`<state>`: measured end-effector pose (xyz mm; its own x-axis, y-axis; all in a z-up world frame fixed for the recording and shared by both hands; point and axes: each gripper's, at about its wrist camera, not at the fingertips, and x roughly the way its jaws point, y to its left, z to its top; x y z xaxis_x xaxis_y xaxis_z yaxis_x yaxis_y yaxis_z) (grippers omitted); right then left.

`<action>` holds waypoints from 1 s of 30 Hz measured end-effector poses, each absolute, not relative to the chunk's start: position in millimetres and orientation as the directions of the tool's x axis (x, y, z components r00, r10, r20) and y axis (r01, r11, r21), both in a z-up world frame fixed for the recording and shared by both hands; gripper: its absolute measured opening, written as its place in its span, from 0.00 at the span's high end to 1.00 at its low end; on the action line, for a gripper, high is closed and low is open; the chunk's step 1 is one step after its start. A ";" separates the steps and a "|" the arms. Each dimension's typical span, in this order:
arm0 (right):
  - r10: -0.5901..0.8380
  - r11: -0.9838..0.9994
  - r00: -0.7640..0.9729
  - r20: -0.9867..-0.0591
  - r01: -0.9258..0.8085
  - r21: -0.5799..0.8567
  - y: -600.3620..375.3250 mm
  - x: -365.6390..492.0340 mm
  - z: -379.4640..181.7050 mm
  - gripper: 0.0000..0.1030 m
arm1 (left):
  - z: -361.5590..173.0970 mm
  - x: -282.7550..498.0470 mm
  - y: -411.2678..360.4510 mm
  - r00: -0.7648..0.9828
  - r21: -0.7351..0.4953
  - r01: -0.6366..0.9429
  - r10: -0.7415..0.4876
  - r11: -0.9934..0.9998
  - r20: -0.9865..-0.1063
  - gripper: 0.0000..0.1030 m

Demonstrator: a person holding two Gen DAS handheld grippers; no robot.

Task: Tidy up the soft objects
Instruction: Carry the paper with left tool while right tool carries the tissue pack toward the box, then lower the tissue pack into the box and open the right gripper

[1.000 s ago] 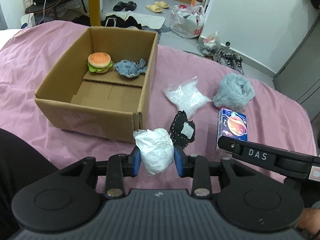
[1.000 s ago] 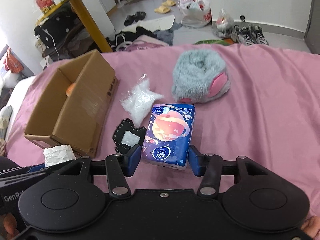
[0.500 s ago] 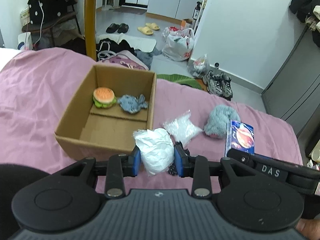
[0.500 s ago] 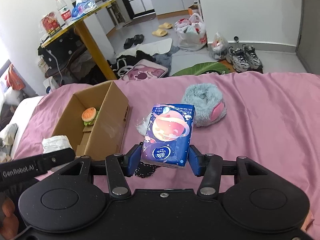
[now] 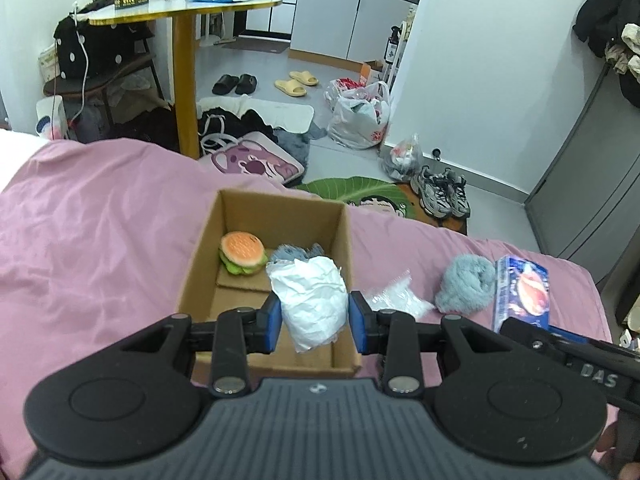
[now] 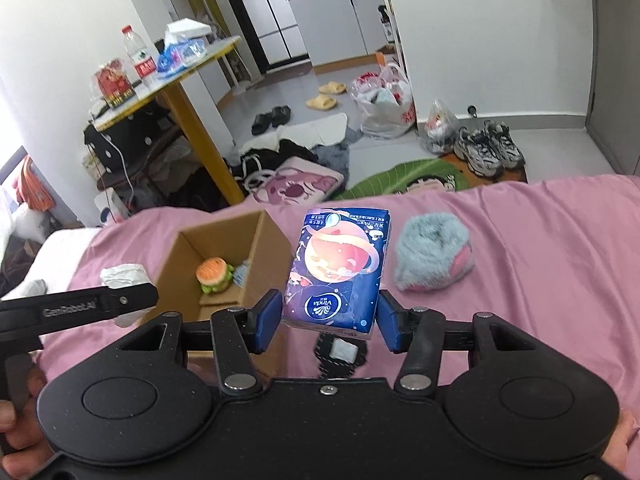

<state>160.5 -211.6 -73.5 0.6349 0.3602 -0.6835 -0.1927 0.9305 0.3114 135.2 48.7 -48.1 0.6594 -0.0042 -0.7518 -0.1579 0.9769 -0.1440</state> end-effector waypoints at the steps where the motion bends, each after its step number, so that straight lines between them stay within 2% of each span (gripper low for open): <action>1: 0.364 0.929 0.640 -0.677 -0.196 0.314 -209.5 160.6 -71.3 0.51 | -47.2 136.6 51.8 0.660 -0.143 -0.158 -0.003 0.977 -0.751 0.67; 13: 0.404 0.913 0.635 -0.658 -0.237 0.332 -181.1 165.3 -64.1 0.51 | -47.5 152.6 79.2 0.665 -0.111 -0.146 0.014 0.983 -0.747 0.67; 30: 0.448 0.893 0.579 -0.681 -0.255 0.371 -148.3 184.2 -82.0 0.51 | -93.6 185.9 105.5 0.577 -0.112 -0.173 0.008 0.979 -0.817 0.67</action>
